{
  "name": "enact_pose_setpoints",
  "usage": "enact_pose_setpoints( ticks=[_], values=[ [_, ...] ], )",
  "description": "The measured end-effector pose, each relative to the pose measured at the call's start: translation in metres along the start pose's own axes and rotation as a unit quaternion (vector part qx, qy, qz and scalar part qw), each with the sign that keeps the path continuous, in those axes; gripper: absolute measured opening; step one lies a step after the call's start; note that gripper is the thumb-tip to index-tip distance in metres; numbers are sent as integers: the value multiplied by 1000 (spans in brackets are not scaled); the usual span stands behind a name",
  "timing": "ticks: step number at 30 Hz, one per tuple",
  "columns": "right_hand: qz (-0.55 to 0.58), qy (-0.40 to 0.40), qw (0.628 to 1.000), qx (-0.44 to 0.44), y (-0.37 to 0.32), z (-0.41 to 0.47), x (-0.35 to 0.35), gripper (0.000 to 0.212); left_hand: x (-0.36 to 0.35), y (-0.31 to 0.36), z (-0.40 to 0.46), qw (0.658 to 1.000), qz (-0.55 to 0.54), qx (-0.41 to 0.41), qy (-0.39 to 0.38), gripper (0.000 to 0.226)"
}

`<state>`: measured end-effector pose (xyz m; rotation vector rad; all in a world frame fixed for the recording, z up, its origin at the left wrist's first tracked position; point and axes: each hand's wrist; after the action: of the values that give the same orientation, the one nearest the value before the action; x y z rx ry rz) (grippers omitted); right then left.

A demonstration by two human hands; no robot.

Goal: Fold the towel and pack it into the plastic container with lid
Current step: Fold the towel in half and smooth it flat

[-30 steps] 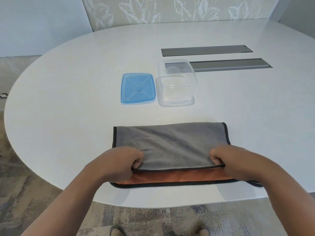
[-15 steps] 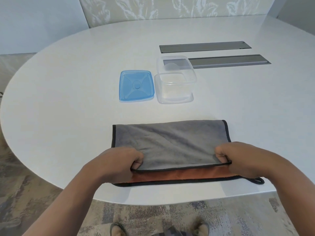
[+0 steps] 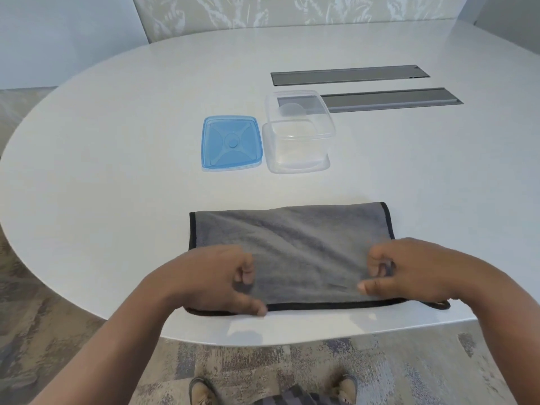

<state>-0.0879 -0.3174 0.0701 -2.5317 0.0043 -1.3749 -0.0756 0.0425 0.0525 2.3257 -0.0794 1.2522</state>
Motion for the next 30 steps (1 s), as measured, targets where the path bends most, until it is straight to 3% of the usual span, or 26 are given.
enact_pose_setpoints(
  ticks=[3, 6, 10, 17, 21, 25, 30],
  values=[
    [-21, 152, 987, 43, -11, 14, -10, 35, -14, 15, 15, 987, -55, -65, 133, 52],
    [-4, 235, 970, 67, -25, 30, -34, 52, -45, 26, 31, 976, -49, -56, 204, 67],
    [-66, 177, 982, 19, -28, 46, -64, 74, -77, 22, 43, 974, 64, 27, 214, 85],
    [-89, 182, 979, -10, -17, 54, -74, 83, -80, 16, 52, 969, 56, 118, 208, 98],
    [-45, 226, 973, -26, -19, 63, -62, 83, -74, 16, 53, 964, 47, 125, 231, 92],
    [-38, 253, 966, -23, -27, 75, -48, 77, -58, 12, 52, 952, -31, 139, 271, 90],
    [-53, 265, 963, -9, -33, 88, -45, 62, -26, -15, 50, 886, -114, 173, 415, 54]
  ],
)
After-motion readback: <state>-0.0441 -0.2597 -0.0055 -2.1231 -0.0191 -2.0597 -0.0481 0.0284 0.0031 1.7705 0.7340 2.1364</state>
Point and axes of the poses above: each hand's wrist, its own z-axis towards the middle knuckle, its own x-axis out of the back of the hand, y = z × x, and after that the axes turned 5 degrees about -z, right-handed
